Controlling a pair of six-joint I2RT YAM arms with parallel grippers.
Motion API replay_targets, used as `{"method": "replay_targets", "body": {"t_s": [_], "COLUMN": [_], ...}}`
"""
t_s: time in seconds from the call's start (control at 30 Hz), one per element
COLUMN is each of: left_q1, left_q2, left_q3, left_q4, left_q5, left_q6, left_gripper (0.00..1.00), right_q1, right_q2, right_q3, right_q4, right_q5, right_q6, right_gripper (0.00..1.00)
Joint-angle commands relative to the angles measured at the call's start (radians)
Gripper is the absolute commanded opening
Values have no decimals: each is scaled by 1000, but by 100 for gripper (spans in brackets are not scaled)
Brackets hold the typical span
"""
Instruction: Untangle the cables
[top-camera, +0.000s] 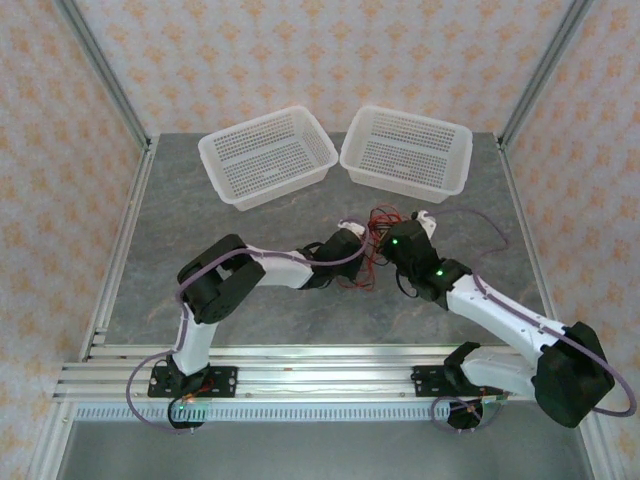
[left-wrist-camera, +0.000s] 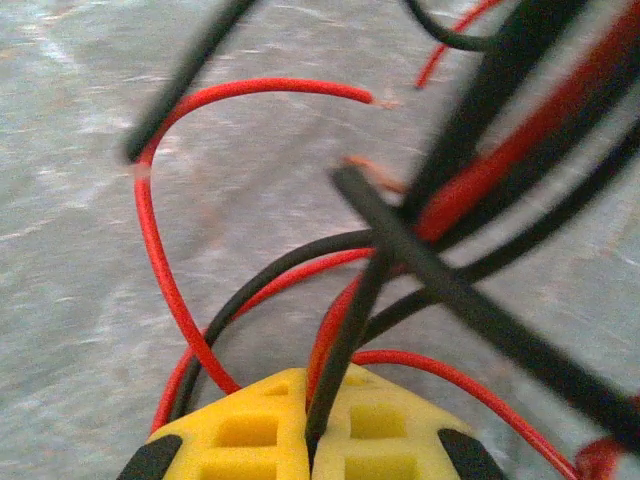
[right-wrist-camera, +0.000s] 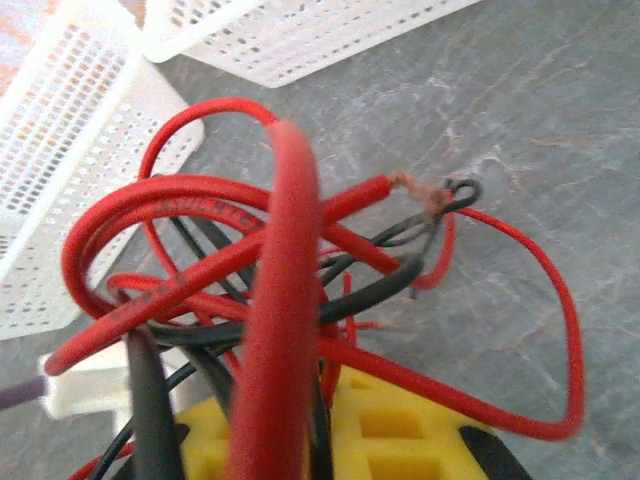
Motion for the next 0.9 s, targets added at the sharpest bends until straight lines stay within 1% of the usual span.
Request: {"method": "replay_targets", "body": {"t_s": [0.0,0.13,0.23,0.33,0.5,0.6,0.7,0.87], "left_q1": [68,89,101,113,124,126,127,127], "left_q2": [1,-85,-151,-196,-247,-283,-313,-342], "left_q3": [-120,-212,-253,-272,-237,-218,-195,-158], "left_q4": [-197,-262,-310,-334,-434,-465,-495,-536], "left_q5": [-179,-286,-332,-337,-394,-397,-398,-394], "left_q6": [-41,-54,-72,-105,-186,-200,-195,-162], "left_gripper": [0,0,0,0,0,0,0,4], "right_q1": [-4,-12,-19,-22,-22,-22,-22,-22], "right_q2": [-15,30,73,147,242,278,302,344], "right_q3": [7,42,68,94,139,152,164,174], "right_q4": [-127,-239,-297,-336,-379,-384,-380,-377], "right_q5": [122,178,198,205,217,225,206,169], "right_q6": [-59,-155,-229,-289,-358,-381,-404,-424], "right_gripper": [0,0,0,0,0,0,0,9]}}
